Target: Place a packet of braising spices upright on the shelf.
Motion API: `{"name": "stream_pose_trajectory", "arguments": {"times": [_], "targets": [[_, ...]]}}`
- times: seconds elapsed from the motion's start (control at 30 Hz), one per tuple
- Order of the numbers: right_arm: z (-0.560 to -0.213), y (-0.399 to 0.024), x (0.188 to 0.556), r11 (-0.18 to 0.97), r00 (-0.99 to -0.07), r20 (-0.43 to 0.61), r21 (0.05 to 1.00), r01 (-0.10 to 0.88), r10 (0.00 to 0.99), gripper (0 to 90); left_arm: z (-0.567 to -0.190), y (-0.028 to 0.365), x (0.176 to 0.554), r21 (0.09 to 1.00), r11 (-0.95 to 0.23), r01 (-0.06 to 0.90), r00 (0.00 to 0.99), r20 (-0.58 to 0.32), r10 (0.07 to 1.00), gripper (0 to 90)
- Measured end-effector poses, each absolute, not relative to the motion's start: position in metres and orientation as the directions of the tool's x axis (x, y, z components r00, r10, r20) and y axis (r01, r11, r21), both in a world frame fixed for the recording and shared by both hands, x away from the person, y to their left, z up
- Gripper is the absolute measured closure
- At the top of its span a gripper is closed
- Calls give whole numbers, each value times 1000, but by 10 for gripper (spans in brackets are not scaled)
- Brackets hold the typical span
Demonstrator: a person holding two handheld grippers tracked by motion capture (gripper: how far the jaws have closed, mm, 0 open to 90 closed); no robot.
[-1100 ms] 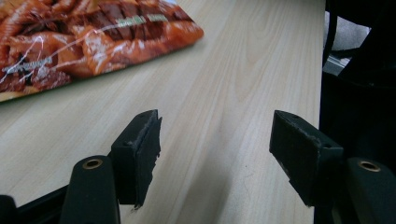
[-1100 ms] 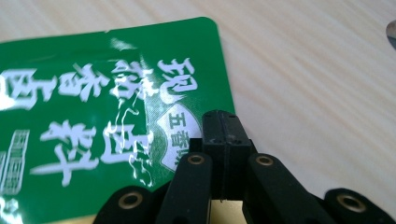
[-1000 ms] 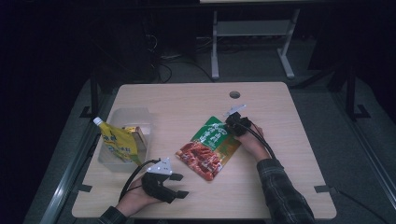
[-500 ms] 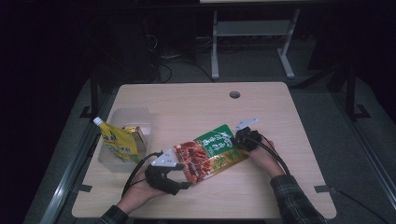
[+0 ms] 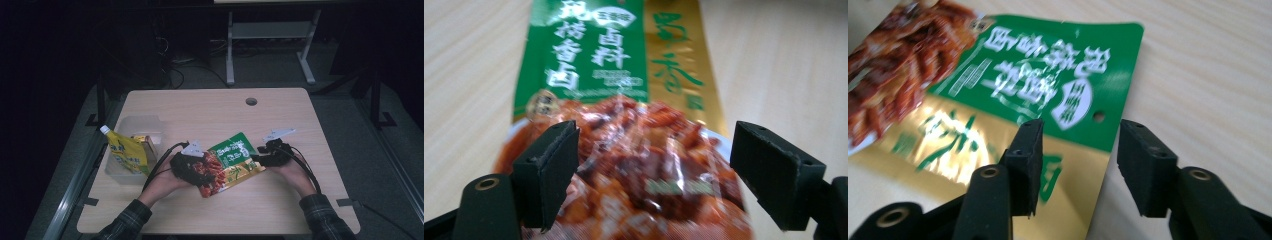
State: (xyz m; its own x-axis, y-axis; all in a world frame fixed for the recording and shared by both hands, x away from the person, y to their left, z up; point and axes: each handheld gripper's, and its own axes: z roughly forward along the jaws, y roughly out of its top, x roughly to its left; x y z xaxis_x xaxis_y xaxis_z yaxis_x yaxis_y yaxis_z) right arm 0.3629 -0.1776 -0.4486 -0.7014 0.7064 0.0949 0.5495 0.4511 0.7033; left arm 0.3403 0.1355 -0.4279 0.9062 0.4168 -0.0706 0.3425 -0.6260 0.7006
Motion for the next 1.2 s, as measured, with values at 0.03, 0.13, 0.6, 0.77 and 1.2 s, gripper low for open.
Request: {"name": "stream_pose_trajectory", "arguments": {"times": [0.03, 0.13, 0.6, 0.77, 1.2], "targets": [[-448, -179, 359, 452, -702, 98, 701, 551, 705, 489, -429, 134, 345, 696, -632, 341, 905, -61, 421, 191], [-448, -185, 347, 461, -704, 90, 696, 550, 705, 425, -432, 130, 358, 690, -634, 350, 898, -56, 436, 191], [-450, -206, 326, 455, -712, 109, 700, 551, 693, 312, -467, 119, 406, 642, -635, 429, 869, -101, 484, 149], [-449, -206, 325, 455, -715, 108, 704, 546, 690, 286, -466, 121, 404, 644, -663, 382, 891, -65, 450, 178], [-445, -211, 323, 411, -686, 124, 719, 560, 717, 218, -459, 112, 386, 619, -706, 344, 894, 14, 447, 869]]}}
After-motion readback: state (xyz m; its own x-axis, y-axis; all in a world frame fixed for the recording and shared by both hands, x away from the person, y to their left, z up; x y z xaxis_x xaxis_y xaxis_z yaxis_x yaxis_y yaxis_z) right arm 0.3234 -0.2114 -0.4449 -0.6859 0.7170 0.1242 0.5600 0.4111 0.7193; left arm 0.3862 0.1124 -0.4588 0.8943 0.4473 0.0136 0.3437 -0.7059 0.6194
